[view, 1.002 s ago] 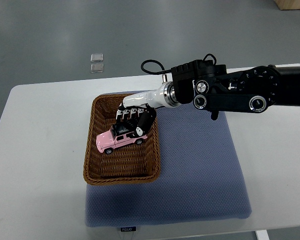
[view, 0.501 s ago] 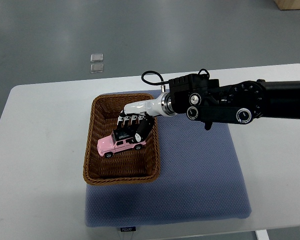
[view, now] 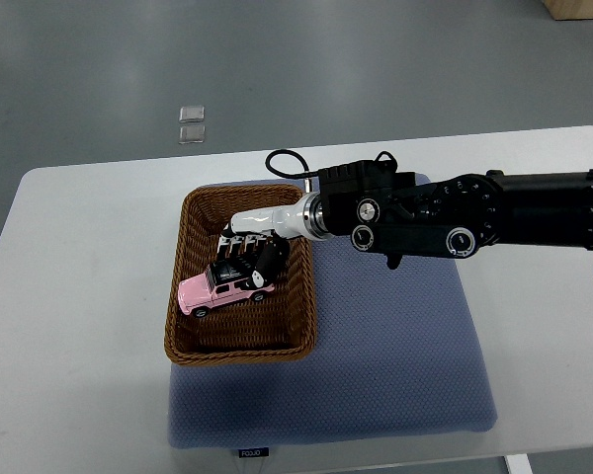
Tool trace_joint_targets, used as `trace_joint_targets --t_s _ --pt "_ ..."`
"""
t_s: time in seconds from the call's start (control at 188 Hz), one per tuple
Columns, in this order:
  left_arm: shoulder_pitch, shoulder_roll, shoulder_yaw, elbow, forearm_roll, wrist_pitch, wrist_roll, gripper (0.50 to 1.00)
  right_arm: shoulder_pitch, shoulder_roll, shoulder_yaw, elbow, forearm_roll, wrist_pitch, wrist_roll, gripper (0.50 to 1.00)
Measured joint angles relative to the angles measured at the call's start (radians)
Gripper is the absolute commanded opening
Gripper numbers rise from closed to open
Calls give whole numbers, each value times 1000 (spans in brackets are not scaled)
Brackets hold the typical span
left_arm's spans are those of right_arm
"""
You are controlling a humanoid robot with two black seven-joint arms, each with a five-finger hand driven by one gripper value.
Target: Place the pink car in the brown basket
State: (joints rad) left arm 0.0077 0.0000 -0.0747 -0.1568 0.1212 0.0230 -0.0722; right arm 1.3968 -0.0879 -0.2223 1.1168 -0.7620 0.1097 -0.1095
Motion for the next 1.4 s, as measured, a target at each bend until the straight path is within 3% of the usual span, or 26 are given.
trace_joint_targets --t_s 0.245,0.65,0.826,1.151,1.402 --pt "0 0 1 0 0 0 0 1000 -1 0 0 0 4 -2 1 844" --pt "0 0 0 0 0 0 0 1000 11 -22 24 -3 14 -8 1 870" --pt "0 0 1 0 0 0 0 1000 -4 -51 111 -58 19 -13 1 879" --pt "0 0 1 0 0 0 0 1000 -223 -142 586 -222 25 -22 11 879" --pt "0 0 1 0 0 0 0 1000 -413 -150 924 -248 33 -22 50 879"
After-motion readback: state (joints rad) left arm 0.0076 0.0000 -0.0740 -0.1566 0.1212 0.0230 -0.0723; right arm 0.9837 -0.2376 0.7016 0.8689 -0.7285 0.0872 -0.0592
